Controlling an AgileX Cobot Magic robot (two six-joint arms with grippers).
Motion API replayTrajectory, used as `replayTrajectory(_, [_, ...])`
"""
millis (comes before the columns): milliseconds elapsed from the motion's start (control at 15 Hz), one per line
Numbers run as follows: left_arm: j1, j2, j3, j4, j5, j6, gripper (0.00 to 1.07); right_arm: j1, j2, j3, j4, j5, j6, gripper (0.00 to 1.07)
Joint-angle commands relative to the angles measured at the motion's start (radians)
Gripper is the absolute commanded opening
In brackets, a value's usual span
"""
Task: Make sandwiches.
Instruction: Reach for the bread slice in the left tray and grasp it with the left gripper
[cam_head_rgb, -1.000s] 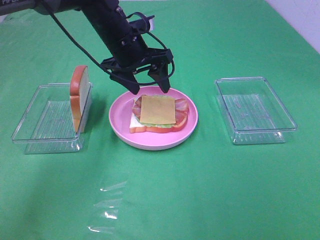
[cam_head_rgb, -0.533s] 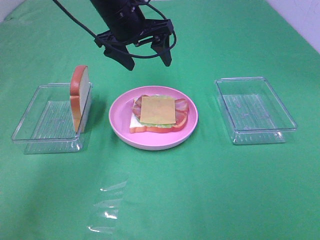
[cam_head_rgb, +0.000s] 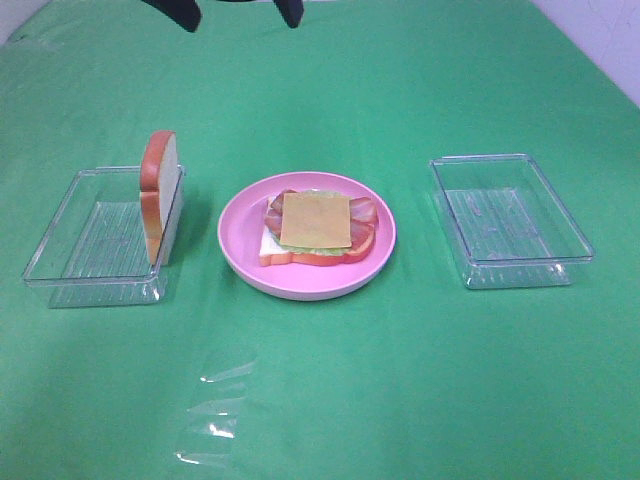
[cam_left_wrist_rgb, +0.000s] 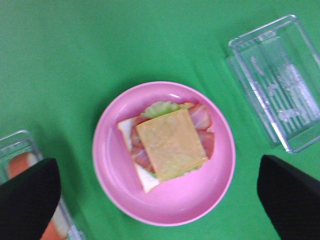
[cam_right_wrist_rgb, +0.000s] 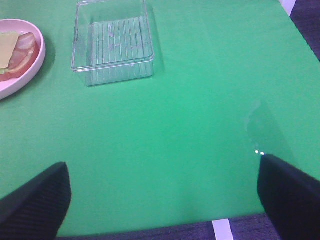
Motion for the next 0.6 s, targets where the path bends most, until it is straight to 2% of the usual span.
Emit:
replayTrajectory(67, [-0.001, -0.074, 0.119, 0.138, 0.107, -0.042, 1.00, 0.001, -0.028, 0.002, 0.000, -0.007, 0.002, 0.98])
replayTrajectory(200, [0.011, -0.093, 0.192, 0.163, 0.107, -0.065, 1.00, 0.001, -0.028, 0.002, 0.000, -0.007, 0.002, 0.98])
replayTrajectory(467, [0.111, -0.091, 0.267, 0.065, 0.107, -0.081, 1.00, 0.001, -0.028, 0.002, 0.000, -0.007, 0.002, 0.98])
replayTrajectory(600, [0.140, -0.083, 0.278, 0.058, 0.107, -0.080, 1.00, 0.001, -0.028, 0.002, 0.000, -0.007, 0.002, 0.98])
